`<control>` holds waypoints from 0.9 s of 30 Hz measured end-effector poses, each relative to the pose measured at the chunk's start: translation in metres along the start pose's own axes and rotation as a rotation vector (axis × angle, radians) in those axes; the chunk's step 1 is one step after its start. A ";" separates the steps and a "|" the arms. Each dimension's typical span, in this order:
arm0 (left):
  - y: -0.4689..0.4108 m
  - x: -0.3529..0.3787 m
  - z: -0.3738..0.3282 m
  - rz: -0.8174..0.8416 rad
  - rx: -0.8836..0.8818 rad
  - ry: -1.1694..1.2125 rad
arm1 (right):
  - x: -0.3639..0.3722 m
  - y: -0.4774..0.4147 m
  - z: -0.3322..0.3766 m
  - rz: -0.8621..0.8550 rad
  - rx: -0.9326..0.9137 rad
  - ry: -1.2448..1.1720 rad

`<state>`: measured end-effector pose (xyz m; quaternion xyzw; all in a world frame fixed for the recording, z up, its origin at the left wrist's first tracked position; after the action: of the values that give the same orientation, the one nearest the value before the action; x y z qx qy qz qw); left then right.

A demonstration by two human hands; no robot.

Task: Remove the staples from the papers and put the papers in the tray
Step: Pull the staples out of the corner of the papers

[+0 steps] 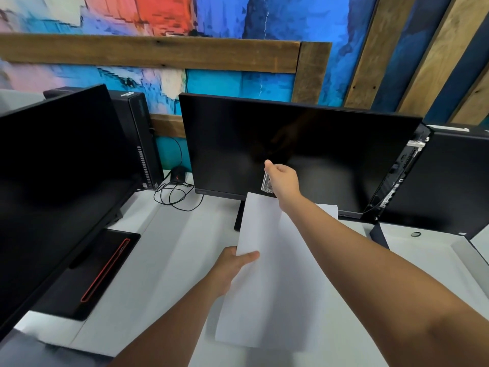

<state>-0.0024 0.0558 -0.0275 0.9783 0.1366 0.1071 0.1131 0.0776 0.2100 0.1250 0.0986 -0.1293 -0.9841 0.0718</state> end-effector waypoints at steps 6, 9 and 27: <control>-0.002 0.000 0.003 0.011 -0.001 -0.011 | 0.002 -0.006 0.003 -0.025 -0.038 0.142; -0.003 0.004 0.002 0.018 0.004 -0.018 | 0.002 -0.008 0.002 -0.036 -0.056 0.213; -0.001 0.009 0.001 0.019 -0.015 -0.030 | 0.016 -0.010 -0.008 -0.084 -0.221 0.577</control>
<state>0.0062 0.0593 -0.0275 0.9802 0.1247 0.0945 0.1212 0.0624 0.2152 0.1120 0.3705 0.0086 -0.9258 0.0749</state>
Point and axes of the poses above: each hand's wrist, its own y-axis away from the middle knuckle, its own x-axis out of the palm, z = x × y, the point moved 8 cm from there along -y, towards the middle knuckle, and after that the axes turned 11 degrees about x, right-handed, at the moved point
